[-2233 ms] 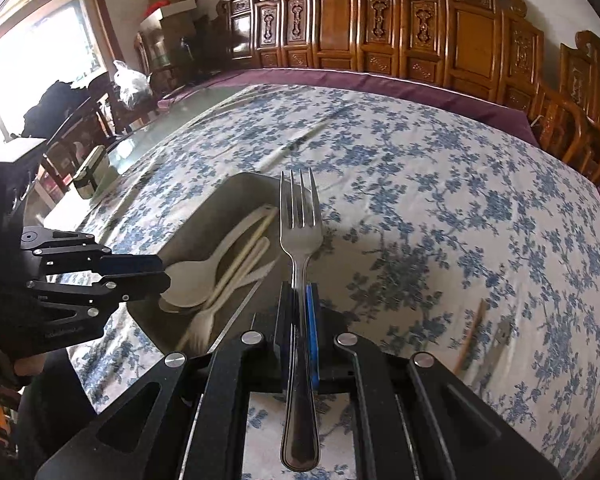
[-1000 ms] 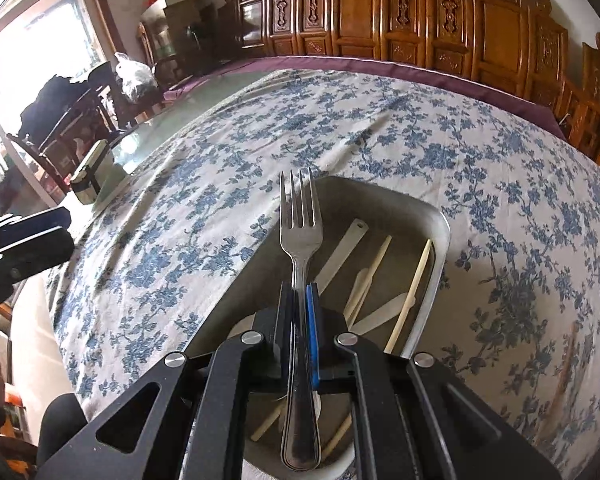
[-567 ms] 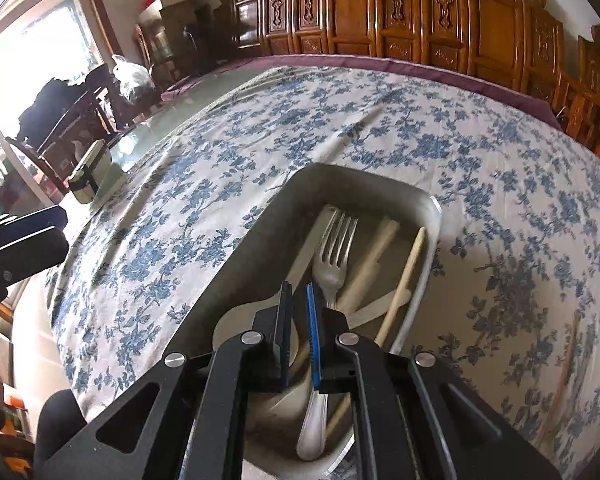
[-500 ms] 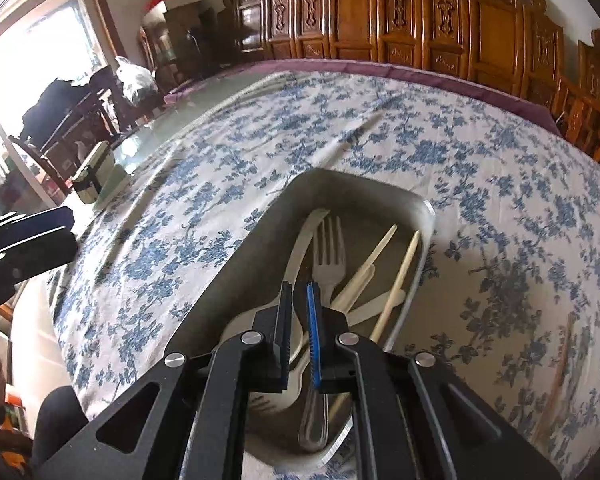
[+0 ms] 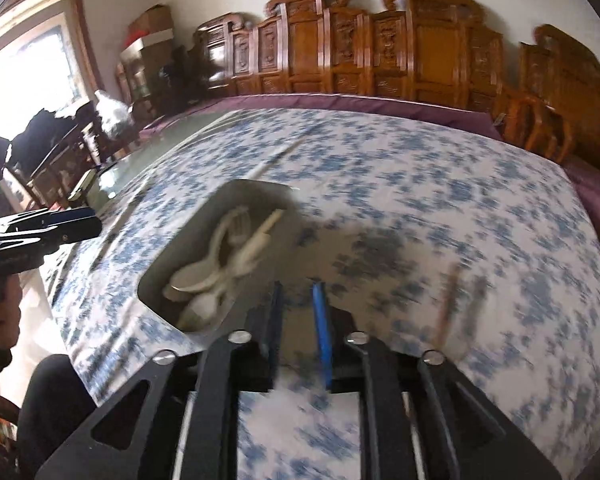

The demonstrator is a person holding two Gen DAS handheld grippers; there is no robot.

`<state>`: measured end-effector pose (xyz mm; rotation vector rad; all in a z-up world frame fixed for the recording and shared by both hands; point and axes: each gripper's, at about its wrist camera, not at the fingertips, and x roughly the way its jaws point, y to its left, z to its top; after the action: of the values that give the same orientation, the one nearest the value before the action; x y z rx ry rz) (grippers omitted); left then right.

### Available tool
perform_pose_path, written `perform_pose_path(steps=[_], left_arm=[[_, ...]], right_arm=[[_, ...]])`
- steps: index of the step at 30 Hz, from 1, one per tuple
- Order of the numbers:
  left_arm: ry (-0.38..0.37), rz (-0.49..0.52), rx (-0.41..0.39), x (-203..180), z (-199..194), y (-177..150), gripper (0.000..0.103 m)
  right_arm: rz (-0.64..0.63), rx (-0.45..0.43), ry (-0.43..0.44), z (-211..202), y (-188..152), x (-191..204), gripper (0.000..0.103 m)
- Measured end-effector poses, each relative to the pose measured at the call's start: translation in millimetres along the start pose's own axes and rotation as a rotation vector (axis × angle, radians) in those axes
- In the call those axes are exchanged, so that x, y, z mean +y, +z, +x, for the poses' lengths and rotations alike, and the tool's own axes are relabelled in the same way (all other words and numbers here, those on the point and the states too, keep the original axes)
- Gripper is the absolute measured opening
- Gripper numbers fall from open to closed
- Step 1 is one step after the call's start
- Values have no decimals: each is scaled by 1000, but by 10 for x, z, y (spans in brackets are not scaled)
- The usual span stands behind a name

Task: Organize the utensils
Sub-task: 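Grasp the smiley-face metal spoon with the right tool while the left tool moves to the wooden chopstick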

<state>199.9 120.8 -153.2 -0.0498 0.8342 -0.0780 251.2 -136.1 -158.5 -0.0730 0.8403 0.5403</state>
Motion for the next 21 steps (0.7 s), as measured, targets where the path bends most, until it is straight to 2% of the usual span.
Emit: perform_pose_path(steps=[1, 7, 8, 9, 12, 17, 21], left_arm=[[1, 3, 4, -35, 10, 0, 44], [-36, -4, 9, -344, 25, 49, 45], [-44, -1, 5, -429, 14, 68, 49], [-48, 2, -3, -497, 2, 78, 60], [-66, 16, -9, -720, -2, 103, 61], [-93, 45, 9, -1083, 82, 91, 65], [-108, 71, 37, -1343, 215, 27, 65]], right_arm=[[5, -1, -16, -39, -46, -88, 31], [29, 13, -117, -210, -274, -584, 31], [38, 11, -131, -247, -298, -672, 31], [44, 8, -140, -272, -318, -735, 31], [66, -7, -177, -364, -378, -957, 31], [117, -11, -169, -382, -422, -1218, 31], [152, 12, -125, -249, -436, -1290, 31]])
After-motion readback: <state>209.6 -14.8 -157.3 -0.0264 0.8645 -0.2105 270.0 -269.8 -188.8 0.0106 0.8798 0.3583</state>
